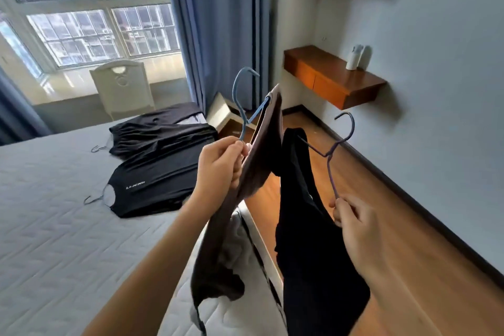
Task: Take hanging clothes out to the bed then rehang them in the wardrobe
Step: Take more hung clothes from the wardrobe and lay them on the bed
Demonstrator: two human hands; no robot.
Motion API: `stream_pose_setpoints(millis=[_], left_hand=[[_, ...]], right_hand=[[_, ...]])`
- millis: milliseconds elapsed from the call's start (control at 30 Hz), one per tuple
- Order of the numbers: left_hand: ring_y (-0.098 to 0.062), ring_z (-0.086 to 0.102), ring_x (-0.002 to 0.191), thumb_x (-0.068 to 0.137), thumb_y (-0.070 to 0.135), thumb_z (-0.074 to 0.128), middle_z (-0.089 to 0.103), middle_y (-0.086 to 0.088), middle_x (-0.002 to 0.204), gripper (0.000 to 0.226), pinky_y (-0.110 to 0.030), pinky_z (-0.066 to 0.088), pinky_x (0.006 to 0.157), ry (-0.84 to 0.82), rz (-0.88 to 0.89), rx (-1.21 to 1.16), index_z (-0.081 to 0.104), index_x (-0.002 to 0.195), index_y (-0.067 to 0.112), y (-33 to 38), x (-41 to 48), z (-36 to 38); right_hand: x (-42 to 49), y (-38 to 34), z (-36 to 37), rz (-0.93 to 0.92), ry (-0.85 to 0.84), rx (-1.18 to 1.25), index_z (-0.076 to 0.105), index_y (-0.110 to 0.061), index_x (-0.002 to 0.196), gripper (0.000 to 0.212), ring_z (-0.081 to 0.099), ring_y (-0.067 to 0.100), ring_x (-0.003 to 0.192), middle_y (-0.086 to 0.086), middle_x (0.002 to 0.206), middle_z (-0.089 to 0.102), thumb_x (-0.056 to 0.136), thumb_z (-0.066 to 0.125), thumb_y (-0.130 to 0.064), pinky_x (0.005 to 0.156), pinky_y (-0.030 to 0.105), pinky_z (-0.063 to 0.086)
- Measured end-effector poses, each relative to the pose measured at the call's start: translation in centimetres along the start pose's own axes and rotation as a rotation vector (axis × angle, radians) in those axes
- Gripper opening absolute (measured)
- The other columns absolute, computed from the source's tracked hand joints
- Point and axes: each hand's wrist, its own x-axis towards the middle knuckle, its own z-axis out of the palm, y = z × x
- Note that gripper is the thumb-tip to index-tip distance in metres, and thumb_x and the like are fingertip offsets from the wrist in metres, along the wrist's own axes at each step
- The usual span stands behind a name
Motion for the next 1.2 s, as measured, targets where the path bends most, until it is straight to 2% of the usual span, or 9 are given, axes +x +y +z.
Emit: stream_pose_setpoints(millis=[100,233,267,400,500,667,800,1033,1200], left_hand=[[-0.008,0.023,0.032,0.099,0.005,0.042,0.031,0.004,0.043,0.032,-0.013,0.021,0.036,0.033,-0.009,-0.045,0.054,0.069,0.001,-1.5,3.0,4.2],[-0.009,0.022,0.034,0.098,0.005,0.042,0.031,0.001,0.045,0.033,-0.015,0.02,0.038,0.093,-0.003,-0.117,0.055,0.068,0.004,-3.2,6.5,7.4],[-0.009,0.022,0.035,0.098,0.005,0.042,0.031,0.001,0.046,0.033,-0.015,0.019,0.038,0.116,-0.002,-0.136,0.054,0.068,0.004,-3.6,7.3,7.7],[-0.009,0.023,0.037,0.097,0.003,0.04,0.031,0.004,0.045,0.033,-0.016,0.019,0.039,0.257,-0.008,-0.205,0.052,0.066,0.006,-5.7,9.5,7.5],[-0.01,0.023,0.037,0.096,0.002,0.04,0.03,0.004,0.046,0.033,-0.016,0.02,0.038,0.383,-0.033,-0.228,0.051,0.065,0.007,-8.2,10.0,5.4],[-0.009,0.025,0.035,0.096,0.004,0.039,0.032,0.005,0.044,0.034,-0.015,0.022,0.037,0.585,-0.108,-0.205,0.053,0.065,0.008,-13.4,9.0,-1.9],[-0.009,0.028,0.034,0.096,0.005,0.041,0.035,0.006,0.043,0.033,-0.017,0.024,0.037,0.744,-0.173,-0.117,0.055,0.066,0.008,-17.8,6.5,-10.3],[-0.011,0.031,0.033,0.095,0.008,0.043,0.036,0.007,0.04,0.034,-0.02,0.026,0.038,1.009,-0.294,0.047,0.056,0.064,0.012,-27.9,-0.2,-28.3],[-0.011,0.032,0.031,0.093,0.007,0.042,0.037,0.006,0.036,0.031,-0.024,0.028,0.043,1.087,-0.461,0.16,0.054,0.064,0.011,-37.6,-5.9,-39.6]], right_hand=[[3.3,1.2,-1.7,-0.029,0.012,-0.034,0.059,-0.011,0.072,0.029,0.047,0.038,0.059,0.015,0.06,0.048,0.097,0.045,-0.014,0.055,0.046,0.044],[7.1,2.5,-2.8,-0.023,0.017,-0.046,0.057,-0.011,0.07,0.031,0.044,0.01,0.042,-0.004,0.048,0.045,0.098,0.045,-0.008,0.043,0.023,0.035],[7.8,2.8,-2.7,-0.025,0.008,-0.049,0.057,-0.013,0.07,0.031,0.041,0.008,0.039,-0.005,0.046,0.044,0.098,0.045,-0.008,0.041,0.022,0.034],[10.6,4.3,-1.4,-0.059,-0.023,-0.109,0.057,-0.023,0.071,0.033,0.039,0.021,0.042,0.0,0.049,0.042,0.099,0.044,-0.012,0.044,0.037,0.035],[11.7,5.2,0.9,-0.065,-0.052,-0.14,0.06,-0.023,0.076,0.029,0.044,0.037,0.044,0.012,0.052,0.045,0.1,0.044,-0.016,0.042,0.047,0.04],[11.5,5.9,7.2,-0.082,-0.132,-0.165,0.058,-0.02,0.074,0.03,0.032,0.015,0.042,0.008,0.051,0.041,0.099,0.044,-0.012,0.045,0.032,0.027],[9.4,6.5,14.4,-0.073,-0.213,-0.17,0.058,-0.021,0.074,0.03,0.032,0.013,0.042,0.015,0.054,0.045,0.1,0.044,-0.012,0.044,0.03,0.026],[1.7,10.3,31.2,0.007,-0.33,-0.136,0.059,-0.019,0.074,0.03,0.034,0.01,0.044,-0.002,0.053,0.042,0.099,0.046,-0.01,0.044,0.027,0.028],[-6.3,15.3,44.1,0.102,-0.405,-0.073,0.06,-0.018,0.075,0.028,0.036,0.008,0.046,-0.009,0.054,0.048,0.098,0.049,-0.009,0.049,0.022,0.032]])
